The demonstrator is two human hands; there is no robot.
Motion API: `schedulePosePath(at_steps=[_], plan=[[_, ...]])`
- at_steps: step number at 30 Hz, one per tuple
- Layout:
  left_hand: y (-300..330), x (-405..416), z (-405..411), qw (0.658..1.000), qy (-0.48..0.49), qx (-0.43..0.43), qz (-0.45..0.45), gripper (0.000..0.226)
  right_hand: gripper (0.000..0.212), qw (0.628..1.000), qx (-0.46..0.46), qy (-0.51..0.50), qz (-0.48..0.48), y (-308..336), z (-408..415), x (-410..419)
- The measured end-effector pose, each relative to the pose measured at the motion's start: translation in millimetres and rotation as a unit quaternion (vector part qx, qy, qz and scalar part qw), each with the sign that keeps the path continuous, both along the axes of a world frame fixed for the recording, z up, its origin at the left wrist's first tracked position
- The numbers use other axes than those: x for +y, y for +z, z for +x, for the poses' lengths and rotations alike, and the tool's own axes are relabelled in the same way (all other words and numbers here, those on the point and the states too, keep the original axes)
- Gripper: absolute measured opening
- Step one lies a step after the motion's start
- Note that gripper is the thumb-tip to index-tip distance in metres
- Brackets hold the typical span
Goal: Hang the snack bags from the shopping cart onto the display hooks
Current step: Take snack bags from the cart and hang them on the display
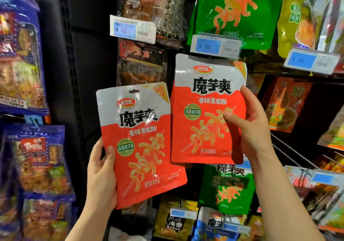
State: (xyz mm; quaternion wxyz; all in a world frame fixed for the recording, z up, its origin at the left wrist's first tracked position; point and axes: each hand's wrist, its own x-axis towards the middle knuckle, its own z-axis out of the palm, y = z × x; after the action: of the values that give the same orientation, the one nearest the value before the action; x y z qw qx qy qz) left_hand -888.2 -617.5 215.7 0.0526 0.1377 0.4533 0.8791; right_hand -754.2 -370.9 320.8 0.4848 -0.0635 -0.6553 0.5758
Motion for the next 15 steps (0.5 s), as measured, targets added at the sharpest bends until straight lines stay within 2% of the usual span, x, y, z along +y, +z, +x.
schedulePosePath(at_steps=[3, 8, 15], plan=[[0.2, 1.2, -1.1, 1.0, -0.003, -0.004, 0.0, 0.03, 0.073, 1.0, 0.009, 0.013, -0.013, 0.8, 5.3, -2.5], [-1.1, 5.4, -0.4, 1.0, -0.005, -0.007, -0.001, 0.031, 0.076, 0.999, -0.035, -0.001, -0.026, 13.8, -9.6, 5.2], [-1.9, 3.0, -0.2, 1.0, 0.003, -0.013, -0.006, 0.025, 0.073, 0.994, -0.069, -0.02, -0.085, 19.5, -16.2, 11.8]])
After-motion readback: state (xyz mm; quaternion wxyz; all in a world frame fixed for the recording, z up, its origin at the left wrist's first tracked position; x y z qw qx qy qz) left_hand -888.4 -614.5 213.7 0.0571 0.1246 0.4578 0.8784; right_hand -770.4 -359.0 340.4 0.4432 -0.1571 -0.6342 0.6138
